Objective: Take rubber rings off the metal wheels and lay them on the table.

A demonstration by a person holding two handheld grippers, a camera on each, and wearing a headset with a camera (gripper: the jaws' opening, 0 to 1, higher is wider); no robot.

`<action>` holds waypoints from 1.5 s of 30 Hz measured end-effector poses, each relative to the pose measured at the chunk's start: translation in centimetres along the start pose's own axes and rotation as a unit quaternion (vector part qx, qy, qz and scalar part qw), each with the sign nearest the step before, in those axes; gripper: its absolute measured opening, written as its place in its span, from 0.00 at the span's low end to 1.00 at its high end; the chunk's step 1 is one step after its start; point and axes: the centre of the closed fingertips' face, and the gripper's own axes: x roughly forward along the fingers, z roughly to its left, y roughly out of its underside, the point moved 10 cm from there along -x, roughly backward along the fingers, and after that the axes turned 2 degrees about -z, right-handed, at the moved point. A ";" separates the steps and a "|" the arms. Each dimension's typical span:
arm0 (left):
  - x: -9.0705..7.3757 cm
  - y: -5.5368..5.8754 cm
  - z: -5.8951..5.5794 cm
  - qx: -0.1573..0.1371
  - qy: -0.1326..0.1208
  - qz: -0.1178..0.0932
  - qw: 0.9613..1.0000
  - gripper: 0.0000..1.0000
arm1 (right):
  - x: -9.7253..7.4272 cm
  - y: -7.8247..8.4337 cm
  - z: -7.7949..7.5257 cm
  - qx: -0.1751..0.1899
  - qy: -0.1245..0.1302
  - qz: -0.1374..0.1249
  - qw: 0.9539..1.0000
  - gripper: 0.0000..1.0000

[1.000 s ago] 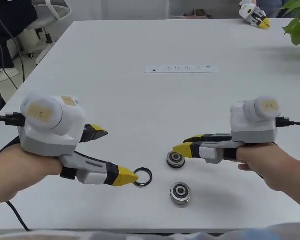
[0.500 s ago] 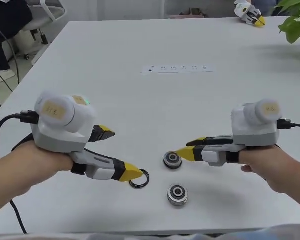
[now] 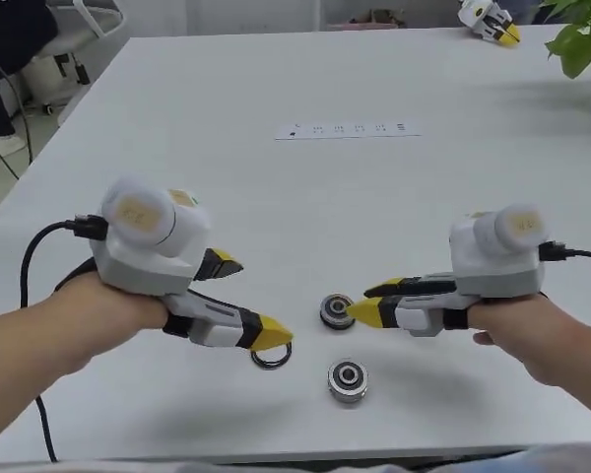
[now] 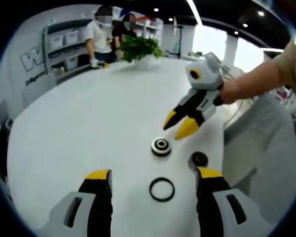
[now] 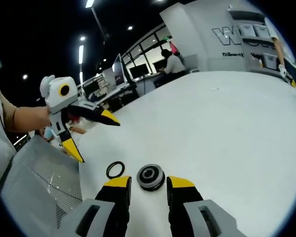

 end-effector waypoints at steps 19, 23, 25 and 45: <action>2.5 -0.2 -0.2 0.004 0.021 0.011 1.000 0.60 | 0.9 1.3 -0.2 -0.026 -0.002 0.027 0.999 0.23; 2.9 -0.2 -0.4 0.005 0.025 0.016 1.000 0.57 | 1.0 1.4 -0.3 -0.029 -0.002 0.030 0.999 0.22; 3.2 0.0 -0.2 0.004 0.026 0.018 0.999 0.56 | 1.1 1.5 -0.3 -0.031 -0.002 0.031 0.999 0.21; 4.9 -0.3 -0.6 0.012 0.035 0.023 0.999 0.46 | 1.4 1.6 -0.5 -0.076 -0.003 0.036 0.996 0.15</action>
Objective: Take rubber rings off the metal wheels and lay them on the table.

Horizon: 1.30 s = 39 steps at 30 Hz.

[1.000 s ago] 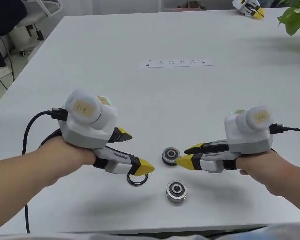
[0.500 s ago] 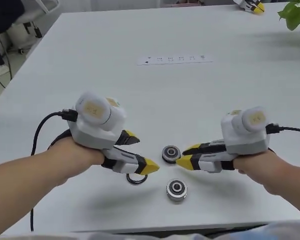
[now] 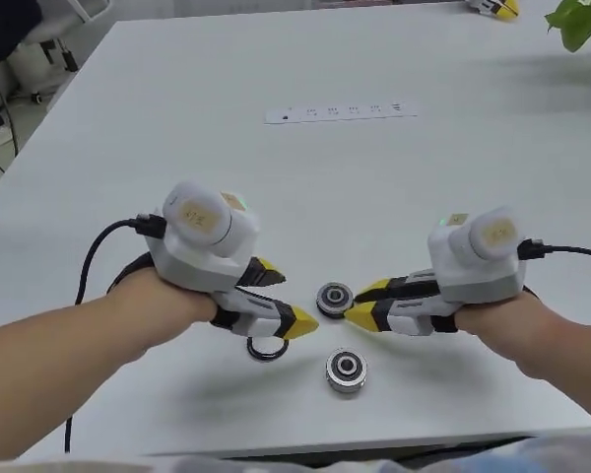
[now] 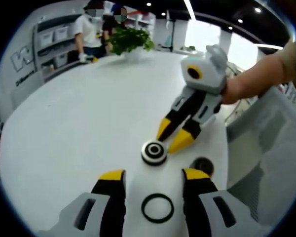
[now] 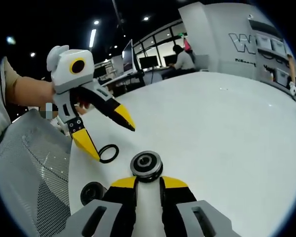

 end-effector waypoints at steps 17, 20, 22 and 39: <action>2.0 -0.7 0.0 0.001 0.011 -0.001 1.000 0.37 | 0.2 0.2 -0.5 -0.018 0.000 0.003 1.000 0.11; 2.3 -0.7 -0.2 0.000 0.012 0.001 1.000 0.36 | 0.2 0.2 -0.5 -0.019 0.000 0.002 1.000 0.11; 2.5 -0.8 -0.3 0.000 0.013 0.001 1.000 0.35 | 0.2 0.2 -0.5 -0.020 0.002 0.002 1.000 0.11; 3.5 -1.3 -0.6 0.011 0.015 0.002 1.000 0.28 | 0.2 0.4 -0.4 -0.019 0.003 -0.002 1.000 0.07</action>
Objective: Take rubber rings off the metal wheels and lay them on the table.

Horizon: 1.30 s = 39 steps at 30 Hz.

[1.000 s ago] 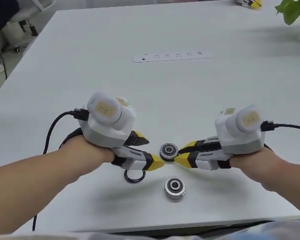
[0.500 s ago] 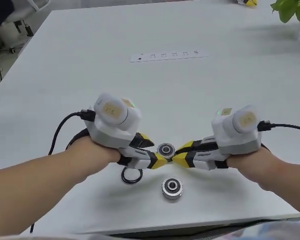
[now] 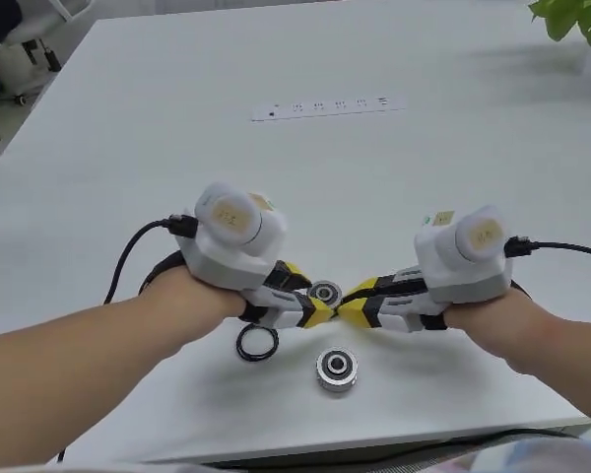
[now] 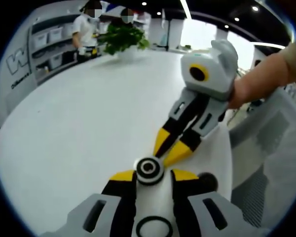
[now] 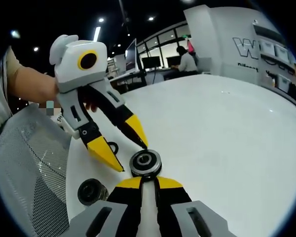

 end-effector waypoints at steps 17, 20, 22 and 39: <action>0.7 -0.3 -0.1 0.043 -0.015 0.010 0.999 0.18 | -0.1 0.0 0.1 0.001 0.002 -0.001 1.000 0.06; 0.7 -0.3 0.1 0.039 -0.019 0.009 0.999 0.17 | -0.1 0.0 0.1 -0.001 0.002 -0.001 1.000 0.05; 0.7 -0.3 0.0 0.040 -0.020 0.009 0.999 0.16 | -0.1 0.0 0.1 -0.001 0.002 -0.001 1.000 0.05; 0.9 -0.4 -0.1 0.064 -0.032 0.010 0.997 0.14 | -0.2 0.2 0.0 0.036 0.009 -0.008 0.999 0.00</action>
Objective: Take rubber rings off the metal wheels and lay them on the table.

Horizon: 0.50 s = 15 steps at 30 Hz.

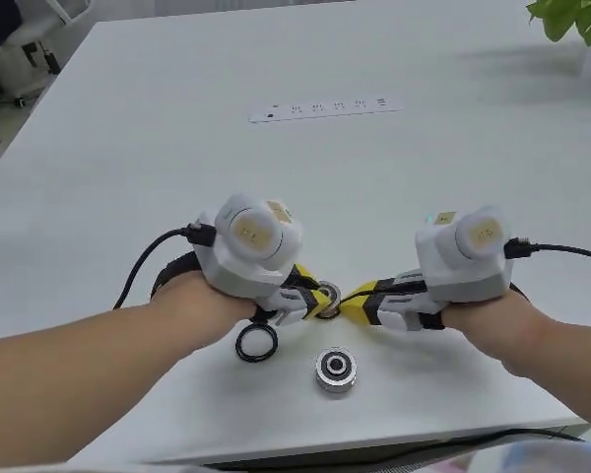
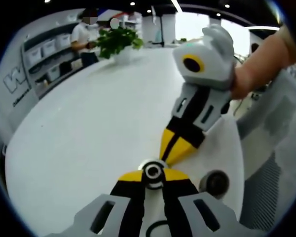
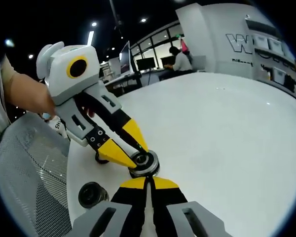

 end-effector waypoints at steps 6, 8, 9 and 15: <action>0.0 0.0 -0.1 0.006 -0.004 -0.001 1.000 0.13 | -0.1 0.1 -0.2 0.046 0.003 -0.007 0.999 0.00; 0.0 0.0 -0.1 0.006 -0.005 -0.002 1.000 0.13 | -0.2 0.2 -0.3 0.061 0.004 -0.013 0.998 0.00; 0.0 0.0 -0.1 0.007 -0.005 -0.002 1.000 0.13 | -0.3 0.2 -0.2 0.068 0.004 -0.015 0.998 0.00; 0.0 0.0 -0.2 0.007 -0.009 -0.004 1.000 0.13 | -0.7 0.1 0.1 0.111 0.006 -0.036 0.993 0.00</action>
